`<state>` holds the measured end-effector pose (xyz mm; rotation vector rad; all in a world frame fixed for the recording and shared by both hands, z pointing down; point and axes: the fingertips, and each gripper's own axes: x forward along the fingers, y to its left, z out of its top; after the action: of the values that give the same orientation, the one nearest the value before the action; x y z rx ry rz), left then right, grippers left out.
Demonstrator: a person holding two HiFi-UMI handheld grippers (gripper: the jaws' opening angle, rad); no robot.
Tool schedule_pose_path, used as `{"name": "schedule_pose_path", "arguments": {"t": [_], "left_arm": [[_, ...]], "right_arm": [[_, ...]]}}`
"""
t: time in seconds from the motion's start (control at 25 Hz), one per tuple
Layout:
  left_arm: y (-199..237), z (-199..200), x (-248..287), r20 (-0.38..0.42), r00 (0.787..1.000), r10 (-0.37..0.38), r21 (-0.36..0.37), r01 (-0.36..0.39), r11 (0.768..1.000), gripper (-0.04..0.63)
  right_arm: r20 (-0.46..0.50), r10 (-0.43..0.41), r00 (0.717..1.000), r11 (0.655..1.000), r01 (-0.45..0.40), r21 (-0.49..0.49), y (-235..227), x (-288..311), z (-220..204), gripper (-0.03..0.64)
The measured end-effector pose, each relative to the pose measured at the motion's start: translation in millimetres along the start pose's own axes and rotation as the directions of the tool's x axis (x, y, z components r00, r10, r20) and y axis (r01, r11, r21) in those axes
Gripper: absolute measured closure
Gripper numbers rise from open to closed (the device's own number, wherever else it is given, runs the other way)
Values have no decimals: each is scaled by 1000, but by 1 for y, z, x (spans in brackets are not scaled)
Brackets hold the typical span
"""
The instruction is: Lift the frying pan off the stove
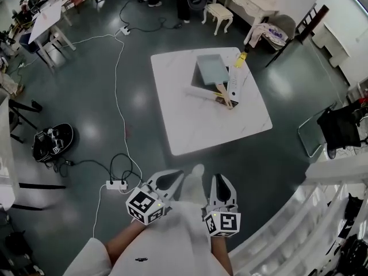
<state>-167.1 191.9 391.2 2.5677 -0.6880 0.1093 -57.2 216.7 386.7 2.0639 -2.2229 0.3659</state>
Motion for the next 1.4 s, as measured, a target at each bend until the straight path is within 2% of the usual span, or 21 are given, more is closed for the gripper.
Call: {"name": "schedule_pose_path", "arguments": {"t": [0.24, 0.44, 0.68, 0.84, 1.0, 1.16, 1.4], "left_arm": [[20, 9, 48, -20, 1000, -9, -23, 9, 1000, 594], [40, 33, 105, -14, 1000, -3, -54, 2, 999, 594], [60, 72, 177, 23, 999, 25, -73, -24, 997, 594], [72, 82, 222, 40, 997, 62, -107, -57, 993, 594], [78, 83, 253, 34, 997, 68, -154, -62, 986, 594], [91, 87, 278, 40, 996, 78, -196, -68, 978, 594], [109, 91, 303, 38, 996, 85, -243, -73, 967, 594]], "right_arm": [[8, 2, 1000, 1000, -2, -12, -35, 45, 9, 604], [3, 31, 1000, 999, -31, -16, -79, 95, 25, 584], [-3, 104, 995, 994, -104, -32, -125, 157, 53, 555], [-16, 163, 986, 986, -164, -43, -152, 193, 61, 544], [-31, 198, 980, 979, -199, -45, -171, 216, 63, 532], [-25, 179, 984, 984, -179, -14, -194, 237, 69, 517], [-36, 205, 978, 979, -206, -9, -199, 253, 67, 514]]}}
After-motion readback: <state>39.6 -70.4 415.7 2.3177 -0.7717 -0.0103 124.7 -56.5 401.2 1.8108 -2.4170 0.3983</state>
